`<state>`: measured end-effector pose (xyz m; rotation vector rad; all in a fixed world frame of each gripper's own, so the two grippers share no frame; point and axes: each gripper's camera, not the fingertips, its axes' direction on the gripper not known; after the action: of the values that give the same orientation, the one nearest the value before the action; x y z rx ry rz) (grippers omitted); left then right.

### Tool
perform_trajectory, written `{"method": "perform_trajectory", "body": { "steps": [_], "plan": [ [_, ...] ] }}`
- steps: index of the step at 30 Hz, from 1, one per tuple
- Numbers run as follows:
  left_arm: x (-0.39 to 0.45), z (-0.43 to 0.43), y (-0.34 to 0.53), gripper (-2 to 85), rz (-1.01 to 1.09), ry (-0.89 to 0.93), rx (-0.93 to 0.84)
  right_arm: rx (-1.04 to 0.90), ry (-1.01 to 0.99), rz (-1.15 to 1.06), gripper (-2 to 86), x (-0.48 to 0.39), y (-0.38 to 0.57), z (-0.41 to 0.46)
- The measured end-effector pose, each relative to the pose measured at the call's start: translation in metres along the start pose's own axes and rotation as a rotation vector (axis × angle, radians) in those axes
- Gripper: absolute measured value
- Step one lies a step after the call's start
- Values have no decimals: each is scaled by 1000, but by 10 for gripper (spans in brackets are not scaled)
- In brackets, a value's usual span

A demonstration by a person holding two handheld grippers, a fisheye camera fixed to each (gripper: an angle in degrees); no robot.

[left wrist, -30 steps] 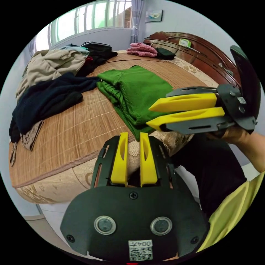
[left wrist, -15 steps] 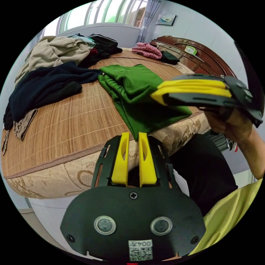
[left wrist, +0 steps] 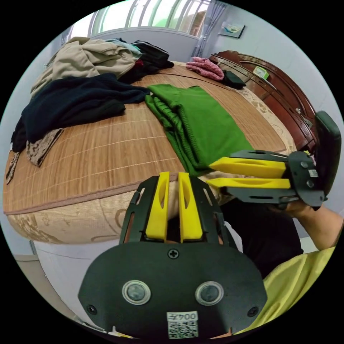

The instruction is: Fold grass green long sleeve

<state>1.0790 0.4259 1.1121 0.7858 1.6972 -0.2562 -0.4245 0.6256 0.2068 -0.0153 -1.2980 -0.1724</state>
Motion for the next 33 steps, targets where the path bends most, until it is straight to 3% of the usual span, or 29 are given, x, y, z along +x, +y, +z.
{"method": "perform_trajectory", "body": {
  "steps": [5,8,11,13,15,20,25,29,31,33],
  "plan": [
    [12,-14,-15,19,-11,-13,102,86,-49,335,67,88,43,-39],
    [50,0,-44,9,87,14,118,75,-11,507,53,138,62,-45],
    [98,40,-69,4,240,-27,33,19,-43,563,53,167,68,-38],
    [116,91,-74,2,294,-150,-160,-91,-58,577,56,177,71,-22],
    [114,97,-62,1,295,-139,-68,-63,-57,561,56,180,81,-17],
    [90,115,-54,1,178,16,10,63,-143,564,95,194,103,-31],
    [54,113,-82,3,19,163,78,209,-68,564,111,209,115,-55],
    [34,149,-135,10,-77,243,-17,284,-125,584,107,235,118,-51],
    [16,178,-165,17,-185,439,-99,319,-169,555,106,238,119,-50],
    [17,198,-174,19,-152,609,-213,308,-212,500,98,238,121,-47]
  ]
}}
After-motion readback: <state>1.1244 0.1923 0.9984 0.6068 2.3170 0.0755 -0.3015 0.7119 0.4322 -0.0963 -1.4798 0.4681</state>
